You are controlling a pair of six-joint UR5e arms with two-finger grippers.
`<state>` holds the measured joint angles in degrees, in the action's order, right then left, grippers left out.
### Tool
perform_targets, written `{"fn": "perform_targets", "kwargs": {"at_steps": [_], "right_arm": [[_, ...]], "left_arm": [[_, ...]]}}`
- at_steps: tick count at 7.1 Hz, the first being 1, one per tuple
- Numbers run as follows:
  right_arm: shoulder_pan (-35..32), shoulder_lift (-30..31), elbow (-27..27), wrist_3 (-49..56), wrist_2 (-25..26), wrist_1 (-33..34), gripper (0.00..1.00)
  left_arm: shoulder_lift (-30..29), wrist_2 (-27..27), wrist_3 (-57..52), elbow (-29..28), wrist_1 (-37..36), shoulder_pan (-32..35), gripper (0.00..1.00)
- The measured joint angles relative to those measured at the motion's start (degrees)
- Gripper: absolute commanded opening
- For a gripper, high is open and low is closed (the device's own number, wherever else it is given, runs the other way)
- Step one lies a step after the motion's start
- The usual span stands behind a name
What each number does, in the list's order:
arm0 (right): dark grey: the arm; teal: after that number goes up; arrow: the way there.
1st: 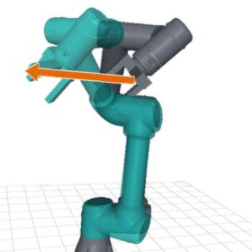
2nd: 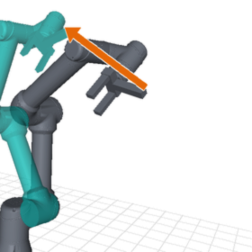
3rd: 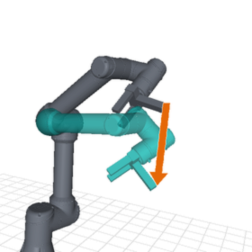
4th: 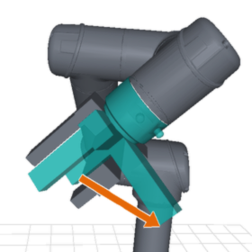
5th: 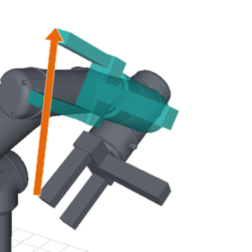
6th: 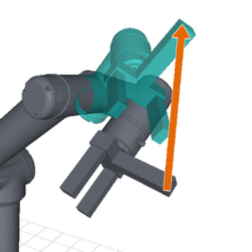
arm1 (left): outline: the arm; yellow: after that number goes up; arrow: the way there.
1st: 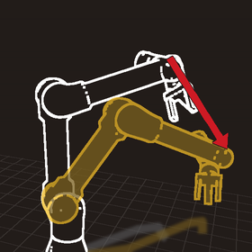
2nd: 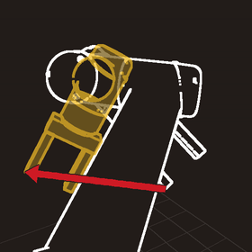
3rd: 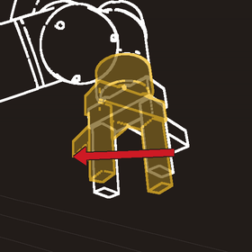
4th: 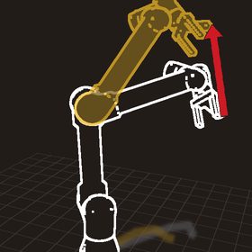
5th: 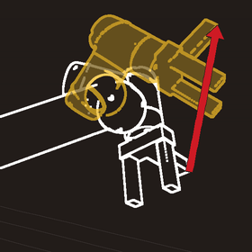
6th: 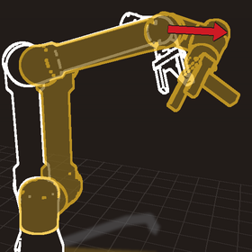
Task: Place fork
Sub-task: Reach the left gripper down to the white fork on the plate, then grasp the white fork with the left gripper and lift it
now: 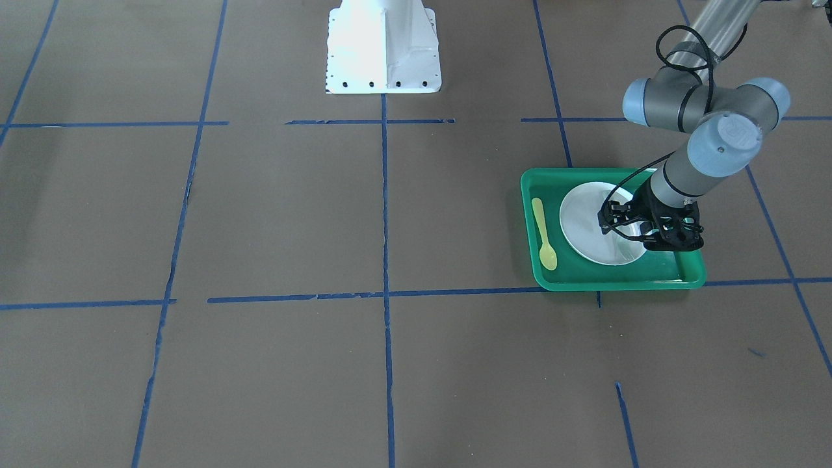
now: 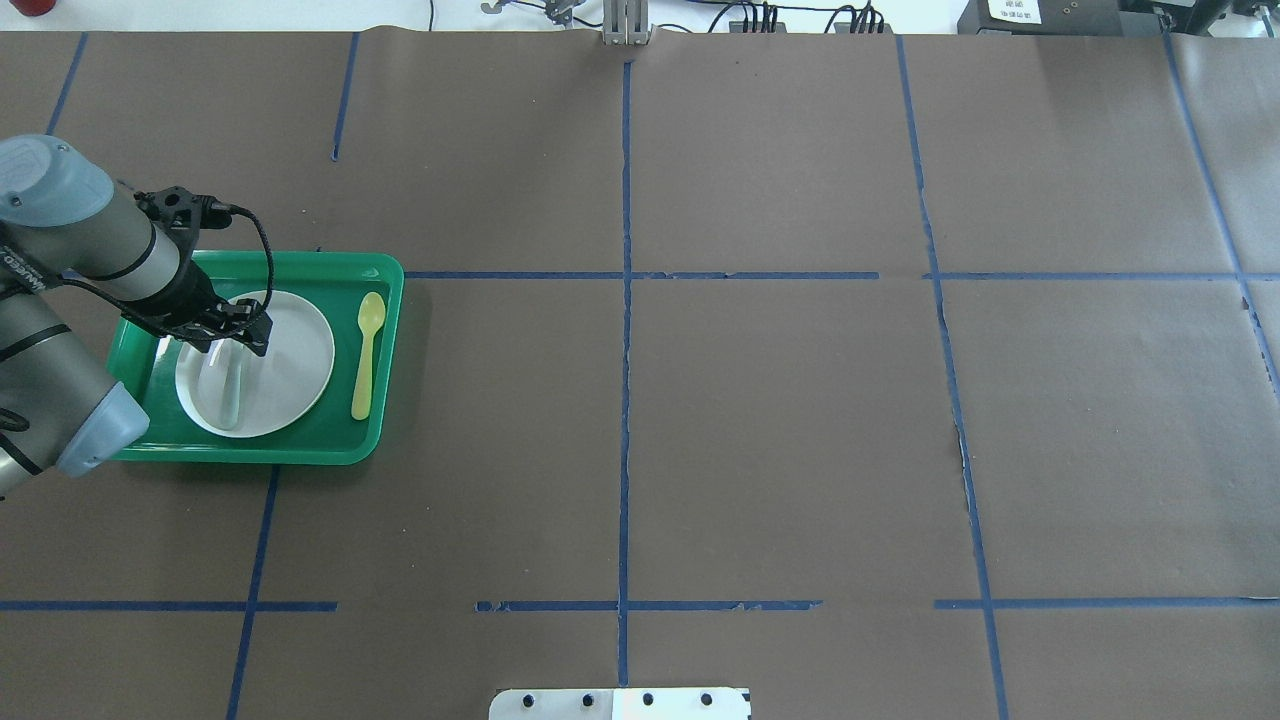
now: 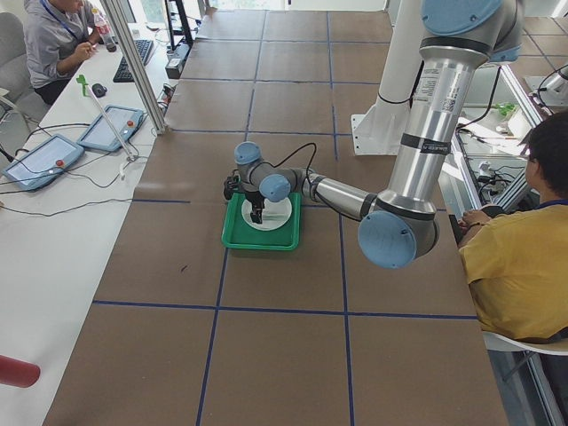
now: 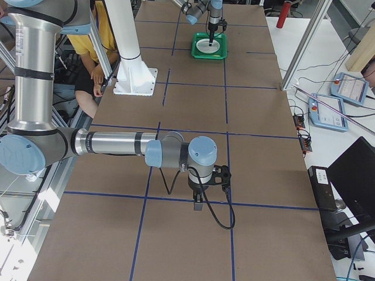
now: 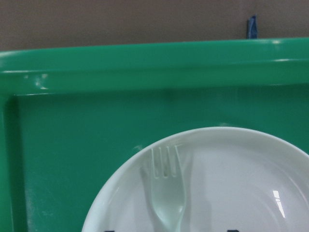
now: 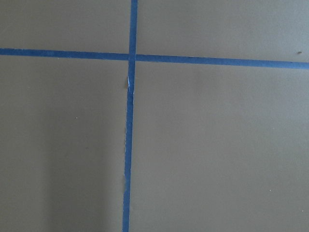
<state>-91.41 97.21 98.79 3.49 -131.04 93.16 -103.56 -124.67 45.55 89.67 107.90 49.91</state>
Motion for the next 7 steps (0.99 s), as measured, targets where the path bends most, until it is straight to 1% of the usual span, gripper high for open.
{"fn": "perform_targets", "kwargs": {"at_steps": [2,5,7], "right_arm": [[0.0,0.0,0.0,0.0,0.0,0.0,1.00],[0.0,0.0,0.0,0.0,0.0,0.0,1.00],[0.0,0.0,0.0,0.0,0.0,0.0,1.00]], "left_arm": [[0.0,0.0,0.0,-0.1,0.0,-0.1,0.00],[0.3,-0.1,0.0,0.5,-0.2,-0.1,0.00],[0.8,-0.1,0.1,2.7,-0.7,0.3,0.00]]}}
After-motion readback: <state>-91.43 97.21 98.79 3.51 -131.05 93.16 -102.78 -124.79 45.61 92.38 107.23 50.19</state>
